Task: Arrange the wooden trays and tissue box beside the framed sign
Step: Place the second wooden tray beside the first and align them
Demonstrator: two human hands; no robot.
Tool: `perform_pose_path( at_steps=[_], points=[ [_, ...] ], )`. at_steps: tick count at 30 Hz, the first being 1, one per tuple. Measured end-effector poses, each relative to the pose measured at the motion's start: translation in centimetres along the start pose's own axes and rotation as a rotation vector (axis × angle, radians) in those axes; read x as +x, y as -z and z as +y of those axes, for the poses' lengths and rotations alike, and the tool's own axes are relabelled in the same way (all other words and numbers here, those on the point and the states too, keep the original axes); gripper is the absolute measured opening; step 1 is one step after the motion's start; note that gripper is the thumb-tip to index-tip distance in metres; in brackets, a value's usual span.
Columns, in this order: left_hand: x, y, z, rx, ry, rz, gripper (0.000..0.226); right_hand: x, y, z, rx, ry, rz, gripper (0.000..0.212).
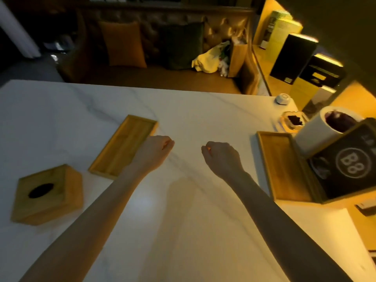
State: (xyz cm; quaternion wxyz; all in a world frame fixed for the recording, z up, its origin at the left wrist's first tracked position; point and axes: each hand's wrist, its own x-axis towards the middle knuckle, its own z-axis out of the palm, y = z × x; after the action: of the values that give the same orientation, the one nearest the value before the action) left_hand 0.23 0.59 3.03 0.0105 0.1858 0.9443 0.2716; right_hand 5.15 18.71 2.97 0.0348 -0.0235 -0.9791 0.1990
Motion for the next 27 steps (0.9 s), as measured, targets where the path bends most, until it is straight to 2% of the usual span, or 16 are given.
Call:
perform_pose_path(
  at_steps=[3, 7, 11, 15, 19, 22, 25, 27],
  points=[
    [-0.7, 2.0, -5.2, 0.02, 0.011, 0.108, 0.027, 1.2, -3.3, -3.9, 0.079, 0.02, -0.037, 0.031],
    [-0.8, 2.9, -12.3, 0.064, 0.096, 0.129, 0.03, 2.1, -8.4, -8.1, 0.175, 0.036, -0.166, 0.034],
    [-1.2, 2.4, -17.9, 0.099, 0.231, 0.057, 0.041, 2.3, -12.9, -10.8, 0.186, 0.019, -0.338, 0.047],
    [-1.2, 1.2, -21.1, 0.093, 0.395, -0.085, 0.053, 2.4, -16.8, -12.1, 0.102, -0.047, -0.593, 0.06],
    [-0.5, 0.0, -22.7, -0.006, 0.635, -0.133, 0.058, 2.1, -19.4, -13.0, 0.041, -0.051, -0.675, 0.062],
    [-0.4, -0.5, -23.9, -0.092, 0.78, -0.086, 0.043, 1.8, -20.6, -13.8, 0.038, -0.028, -0.664, 0.06],
    [-0.6, -0.6, -23.9, -0.213, 0.807, 0.029, 0.014, 1.8, -20.7, -14.8, 0.149, -0.064, -0.671, 0.059],
    [-0.7, -0.4, -23.5, -0.248, 0.805, 0.047, 0.011, 2.0, -20.6, -15.3, 0.292, -0.136, -0.675, 0.057]
  ],
)
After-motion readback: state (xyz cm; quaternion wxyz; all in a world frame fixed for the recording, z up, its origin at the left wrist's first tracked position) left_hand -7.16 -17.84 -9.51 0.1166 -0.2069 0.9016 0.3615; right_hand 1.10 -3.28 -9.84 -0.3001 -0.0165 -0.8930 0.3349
